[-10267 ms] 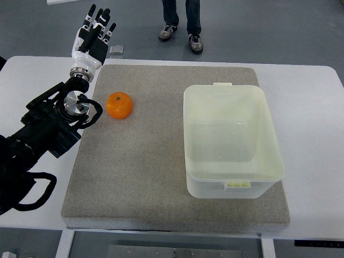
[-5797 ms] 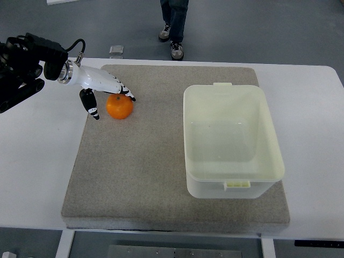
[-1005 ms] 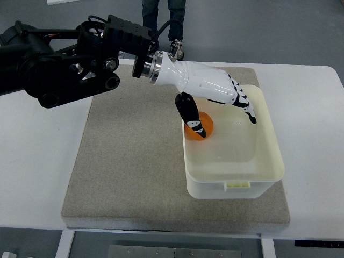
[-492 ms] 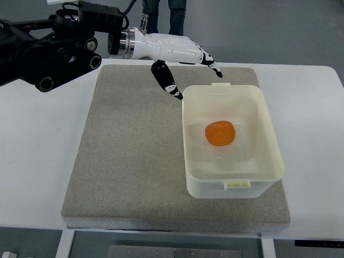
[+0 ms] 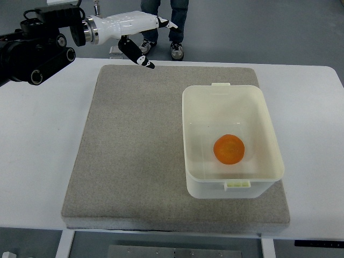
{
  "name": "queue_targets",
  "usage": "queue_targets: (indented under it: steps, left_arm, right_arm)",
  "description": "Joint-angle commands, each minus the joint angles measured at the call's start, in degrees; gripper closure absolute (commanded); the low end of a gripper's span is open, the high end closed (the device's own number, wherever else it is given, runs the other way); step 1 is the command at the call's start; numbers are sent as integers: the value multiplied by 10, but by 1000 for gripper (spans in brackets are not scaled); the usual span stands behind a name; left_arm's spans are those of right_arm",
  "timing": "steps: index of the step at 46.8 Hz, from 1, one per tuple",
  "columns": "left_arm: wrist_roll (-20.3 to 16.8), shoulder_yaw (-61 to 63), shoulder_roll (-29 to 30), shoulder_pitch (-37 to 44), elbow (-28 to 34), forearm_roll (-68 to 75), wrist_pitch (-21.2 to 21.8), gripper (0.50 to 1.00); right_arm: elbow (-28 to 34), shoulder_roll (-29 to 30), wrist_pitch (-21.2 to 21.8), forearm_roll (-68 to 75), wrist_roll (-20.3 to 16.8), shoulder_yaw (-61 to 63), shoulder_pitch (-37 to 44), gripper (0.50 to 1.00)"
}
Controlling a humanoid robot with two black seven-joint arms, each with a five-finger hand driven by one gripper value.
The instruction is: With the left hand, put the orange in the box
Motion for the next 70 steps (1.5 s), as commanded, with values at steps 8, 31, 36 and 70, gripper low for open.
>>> queue_targets:
  steps: [8,31,36,70]
  left_arm:
    - [0,-3,-9,48,62,-14,29,525]
    - [0,-3,-44,94,135,-304,28,510]
    - [0,-7,-47,102,146,-374,-6,510]
    - [0,-127,-77,163,221,-795,-236,510]
  right_arm:
    - [0,0,0,0,0,0,0,568]
    - [0,0,0,0,0,1,0,568]
    - [0,0,0,0,0,0,-1,568]
    - [0,0,0,0,0,0,0,568]
